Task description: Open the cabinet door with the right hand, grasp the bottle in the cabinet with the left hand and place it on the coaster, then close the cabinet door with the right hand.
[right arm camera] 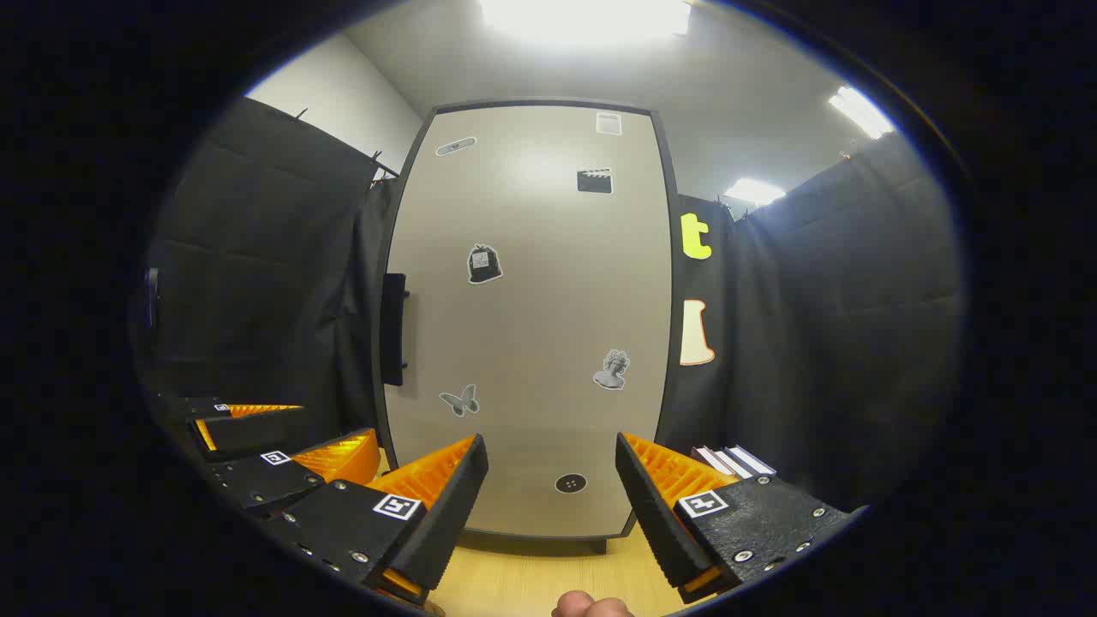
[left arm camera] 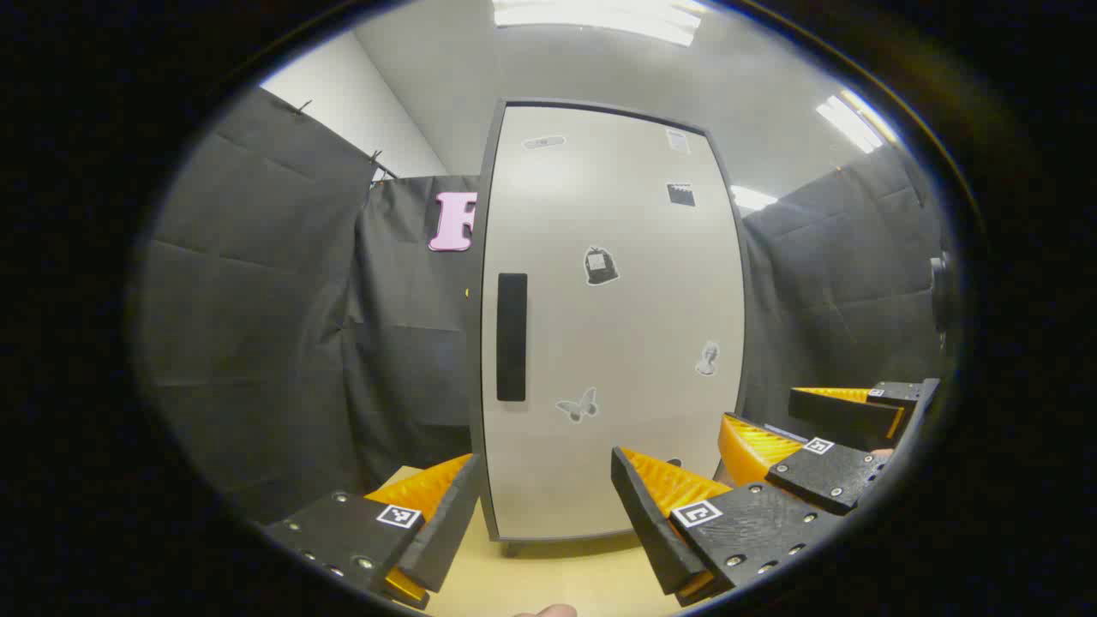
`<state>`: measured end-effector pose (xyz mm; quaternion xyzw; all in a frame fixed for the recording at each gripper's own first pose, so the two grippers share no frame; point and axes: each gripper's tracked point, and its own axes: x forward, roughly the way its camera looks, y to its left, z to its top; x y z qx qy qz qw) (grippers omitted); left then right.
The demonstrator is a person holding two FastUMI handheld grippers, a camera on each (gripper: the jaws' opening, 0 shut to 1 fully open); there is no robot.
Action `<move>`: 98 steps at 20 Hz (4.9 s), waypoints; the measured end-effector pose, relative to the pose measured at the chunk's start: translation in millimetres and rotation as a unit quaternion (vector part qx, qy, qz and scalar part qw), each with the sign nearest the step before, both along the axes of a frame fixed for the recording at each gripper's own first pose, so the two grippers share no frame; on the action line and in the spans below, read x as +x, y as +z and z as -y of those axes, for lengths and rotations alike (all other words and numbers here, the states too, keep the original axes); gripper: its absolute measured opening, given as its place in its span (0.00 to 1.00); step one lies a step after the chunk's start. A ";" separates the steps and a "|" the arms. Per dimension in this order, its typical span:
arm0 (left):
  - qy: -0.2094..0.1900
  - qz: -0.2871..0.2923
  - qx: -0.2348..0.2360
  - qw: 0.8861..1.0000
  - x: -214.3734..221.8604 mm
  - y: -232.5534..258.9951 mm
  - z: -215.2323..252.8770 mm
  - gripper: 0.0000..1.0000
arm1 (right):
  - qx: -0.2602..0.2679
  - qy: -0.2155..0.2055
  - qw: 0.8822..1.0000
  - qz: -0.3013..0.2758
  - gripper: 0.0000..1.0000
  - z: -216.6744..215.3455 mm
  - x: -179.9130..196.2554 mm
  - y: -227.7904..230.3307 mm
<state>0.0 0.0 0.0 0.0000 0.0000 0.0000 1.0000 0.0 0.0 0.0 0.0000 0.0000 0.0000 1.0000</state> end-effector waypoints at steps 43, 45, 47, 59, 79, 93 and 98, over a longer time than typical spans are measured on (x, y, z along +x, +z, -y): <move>0.053 0.008 0.027 0.998 -17.0 -1.6 -74.4 0.90 | 0.016 0.058 0.998 0.000 0.93 -60.0 64.5 19.1; 0.059 0.004 0.029 0.998 -23.9 -5.0 -83.7 0.89 | 0.018 0.075 0.997 0.001 0.93 -77.7 73.0 23.4; 0.070 0.004 0.029 0.997 -31.0 -7.0 -94.4 0.89 | 0.021 0.101 0.995 -0.004 0.93 -100.2 80.6 25.2; 0.139 -0.010 0.004 0.990 -64.0 -23.2 -161.3 0.90 | 0.032 0.169 0.985 0.000 0.92 -185.9 140.5 48.5; 0.151 -0.003 0.011 0.988 -68.8 -26.0 -176.1 0.89 | -0.021 0.226 0.973 -0.039 0.24 -189.2 133.8 39.0; 0.174 -0.012 0.034 0.984 -142.2 -8.6 -104.5 0.90 | 0.017 0.309 0.949 -0.058 0.24 -166.9 137.2 36.0; 0.120 -0.028 0.056 0.991 -141.1 -4.3 -31.9 0.89 | 0.028 0.310 0.949 -0.058 0.24 -149.5 129.4 35.3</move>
